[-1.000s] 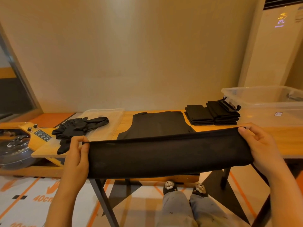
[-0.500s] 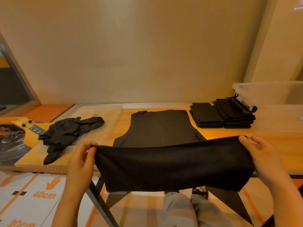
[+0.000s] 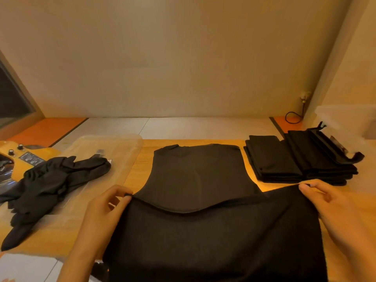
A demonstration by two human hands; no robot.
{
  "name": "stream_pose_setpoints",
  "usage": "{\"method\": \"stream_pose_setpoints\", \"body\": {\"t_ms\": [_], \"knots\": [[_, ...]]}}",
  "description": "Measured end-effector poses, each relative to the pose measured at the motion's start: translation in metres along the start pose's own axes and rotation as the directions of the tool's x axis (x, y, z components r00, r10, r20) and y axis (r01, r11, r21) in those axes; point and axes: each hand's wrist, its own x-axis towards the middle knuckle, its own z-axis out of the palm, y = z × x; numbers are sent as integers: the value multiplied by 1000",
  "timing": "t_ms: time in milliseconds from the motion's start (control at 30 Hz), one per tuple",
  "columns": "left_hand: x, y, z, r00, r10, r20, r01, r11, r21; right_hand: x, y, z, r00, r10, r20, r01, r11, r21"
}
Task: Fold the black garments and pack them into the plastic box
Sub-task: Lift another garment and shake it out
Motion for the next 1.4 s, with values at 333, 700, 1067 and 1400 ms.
{"method": "stream_pose_setpoints", "body": {"t_ms": [333, 700, 1067, 1400], "knots": [[83, 27, 33, 997, 32, -70, -3, 923, 386, 32, 1, 8, 985, -6, -170, -25, 984, -179], [130, 100, 81, 978, 200, -52, -195, 977, 85, -39, -22, -3, 958, 149, 243, -185, 974, 134], [13, 117, 116, 872, 221, 437, -232, 972, -29, -59, -23, 11, 877, 331, 348, -307, 944, -126], [-113, 126, 173, 744, 433, 509, -515, 857, 24, 75, -43, 62, 911, 29, 411, 158, 897, -412]]}}
